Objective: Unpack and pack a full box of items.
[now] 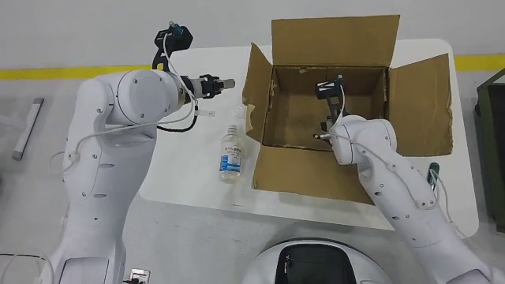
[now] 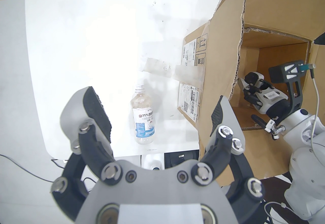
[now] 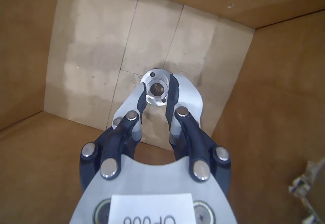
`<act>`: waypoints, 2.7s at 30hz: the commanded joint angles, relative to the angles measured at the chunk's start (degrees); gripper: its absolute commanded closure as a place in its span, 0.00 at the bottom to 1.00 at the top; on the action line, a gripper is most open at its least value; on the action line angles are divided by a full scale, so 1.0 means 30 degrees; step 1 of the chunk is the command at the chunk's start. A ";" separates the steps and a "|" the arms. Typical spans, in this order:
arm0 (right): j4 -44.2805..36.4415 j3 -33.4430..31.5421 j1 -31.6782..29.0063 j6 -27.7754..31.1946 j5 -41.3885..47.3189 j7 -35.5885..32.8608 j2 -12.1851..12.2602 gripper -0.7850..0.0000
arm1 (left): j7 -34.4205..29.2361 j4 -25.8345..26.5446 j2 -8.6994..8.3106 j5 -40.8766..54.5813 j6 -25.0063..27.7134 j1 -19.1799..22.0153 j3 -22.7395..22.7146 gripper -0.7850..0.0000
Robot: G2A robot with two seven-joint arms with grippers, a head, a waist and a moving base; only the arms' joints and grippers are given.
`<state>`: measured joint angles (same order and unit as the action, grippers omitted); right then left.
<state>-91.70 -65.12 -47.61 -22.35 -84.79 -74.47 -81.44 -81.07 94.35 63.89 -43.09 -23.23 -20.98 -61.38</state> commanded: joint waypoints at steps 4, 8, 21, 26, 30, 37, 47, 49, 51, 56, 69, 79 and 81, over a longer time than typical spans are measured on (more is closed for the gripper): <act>0.0728 -0.0126 0.0272 0.0454 -0.0210 -0.0334 -0.0058 0.64 | 0.0000 0.0000 0.0000 0.0000 0.0000 0.0000 0.0000 0.00; 0.1286 -0.0151 0.0302 0.0738 -0.0238 -0.0158 -0.0121 0.64 | 0.0000 0.0000 0.0000 0.0000 0.0000 0.0000 0.0000 0.00; 0.1918 -0.0322 0.0506 0.1284 0.0408 0.0558 -0.0367 0.60 | 0.0000 0.0000 0.0000 0.0000 0.0000 0.0000 0.0000 0.00; 0.2142 -0.0319 0.0525 0.1515 0.0468 0.0663 -0.0440 0.57 | 0.0000 0.0000 0.0000 0.0000 0.0000 0.0000 0.0000 0.00; 0.2593 -0.0251 0.0623 0.1639 0.0688 0.0881 -0.0530 0.55 | 0.0000 0.0000 0.0000 0.0000 0.0000 0.0000 0.0000 0.00; 0.3214 -0.0168 0.0713 0.1700 0.0517 0.1145 -0.0640 0.55 | 0.0000 0.0000 0.0000 0.0000 0.0000 0.0000 0.0000 0.00; 0.3772 -0.0049 0.0808 0.1615 0.0409 0.1301 -0.0819 0.56 | 0.0000 0.0000 0.0000 0.0000 0.0000 0.0000 0.0000 0.00; 0.3800 -0.0022 0.0792 0.1608 0.0392 0.1325 -0.0854 0.59 | 0.0000 0.0000 0.0000 0.0000 0.0000 0.0000 0.0000 0.00; 0.3812 -0.0012 0.0786 0.1632 0.0378 0.1334 -0.0884 0.64 | 0.0000 0.0000 0.0000 0.0000 0.0000 0.0000 0.0000 0.00; 0.3389 -0.0082 0.0780 0.1598 0.0251 0.1158 -0.0939 0.65 | 0.0000 0.0000 0.0000 0.0000 0.0000 0.0000 0.0000 0.00; 0.2743 -0.0492 0.0488 0.1813 -0.0287 0.0989 -0.0995 0.56 | 0.0000 0.0000 0.0000 0.0000 0.0000 0.0000 0.0000 0.00; 0.3591 -0.0230 0.0759 0.1847 -0.0312 0.1150 -0.1203 0.56 | 0.0000 0.0000 0.0000 0.0000 0.0000 0.0000 0.0000 0.00; 0.3759 -0.0130 0.0881 0.1930 -0.0332 0.1138 -0.1252 0.56 | 0.0000 0.0000 0.0000 0.0000 0.0000 0.0000 0.0000 0.00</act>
<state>-80.62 -65.62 -45.09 -16.66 -85.73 -71.02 -85.14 -81.07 94.35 63.89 -43.09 -23.23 -20.98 -61.38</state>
